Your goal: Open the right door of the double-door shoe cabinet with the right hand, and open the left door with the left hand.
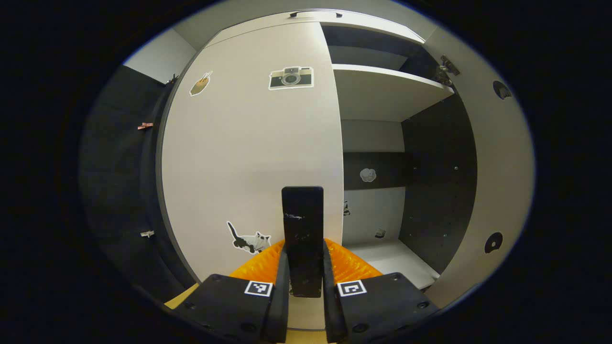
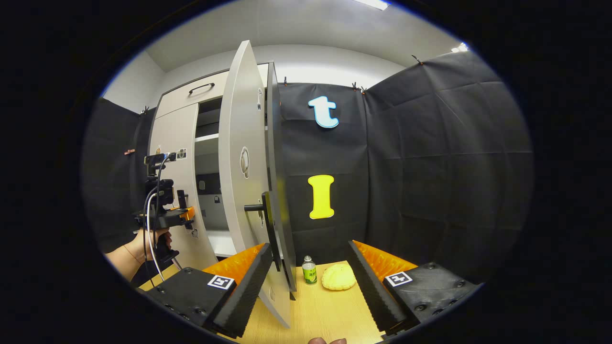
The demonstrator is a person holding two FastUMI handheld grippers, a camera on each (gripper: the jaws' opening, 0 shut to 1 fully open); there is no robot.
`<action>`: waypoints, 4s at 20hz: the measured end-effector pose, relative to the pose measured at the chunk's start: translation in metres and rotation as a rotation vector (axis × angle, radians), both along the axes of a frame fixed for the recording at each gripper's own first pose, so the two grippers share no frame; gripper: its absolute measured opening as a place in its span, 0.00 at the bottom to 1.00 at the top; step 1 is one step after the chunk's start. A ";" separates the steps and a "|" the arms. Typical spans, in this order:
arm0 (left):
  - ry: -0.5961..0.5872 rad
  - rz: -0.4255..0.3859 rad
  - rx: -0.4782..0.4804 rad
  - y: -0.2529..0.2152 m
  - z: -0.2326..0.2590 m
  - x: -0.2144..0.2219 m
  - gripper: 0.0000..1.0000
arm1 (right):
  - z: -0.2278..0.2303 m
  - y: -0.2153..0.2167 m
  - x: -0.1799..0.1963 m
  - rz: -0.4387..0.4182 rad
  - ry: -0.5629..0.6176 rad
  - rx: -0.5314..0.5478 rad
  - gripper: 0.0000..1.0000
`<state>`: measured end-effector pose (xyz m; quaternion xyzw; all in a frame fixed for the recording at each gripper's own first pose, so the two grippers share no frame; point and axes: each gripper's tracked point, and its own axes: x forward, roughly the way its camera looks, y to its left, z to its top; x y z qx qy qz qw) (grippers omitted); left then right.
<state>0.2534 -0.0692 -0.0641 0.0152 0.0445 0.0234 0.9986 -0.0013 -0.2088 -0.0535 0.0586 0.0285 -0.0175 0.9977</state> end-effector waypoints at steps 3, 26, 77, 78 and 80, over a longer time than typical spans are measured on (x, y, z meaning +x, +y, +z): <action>0.023 -0.034 -0.065 0.000 0.001 -0.002 0.25 | 0.004 -0.001 -0.005 -0.001 -0.010 0.011 0.98; 0.030 -0.117 -0.117 0.085 0.000 -0.156 0.17 | 0.004 0.035 -0.003 0.018 0.003 -0.014 0.98; -0.134 -0.044 -0.162 0.235 0.046 -0.266 0.34 | 0.008 0.100 0.007 0.073 0.017 -0.060 0.98; -0.130 -0.044 -0.146 0.230 0.049 -0.269 0.41 | 0.009 0.102 0.007 0.074 0.016 -0.058 0.98; -0.125 -0.042 -0.087 0.221 0.056 -0.273 0.69 | 0.011 0.102 0.006 0.079 0.011 -0.052 0.98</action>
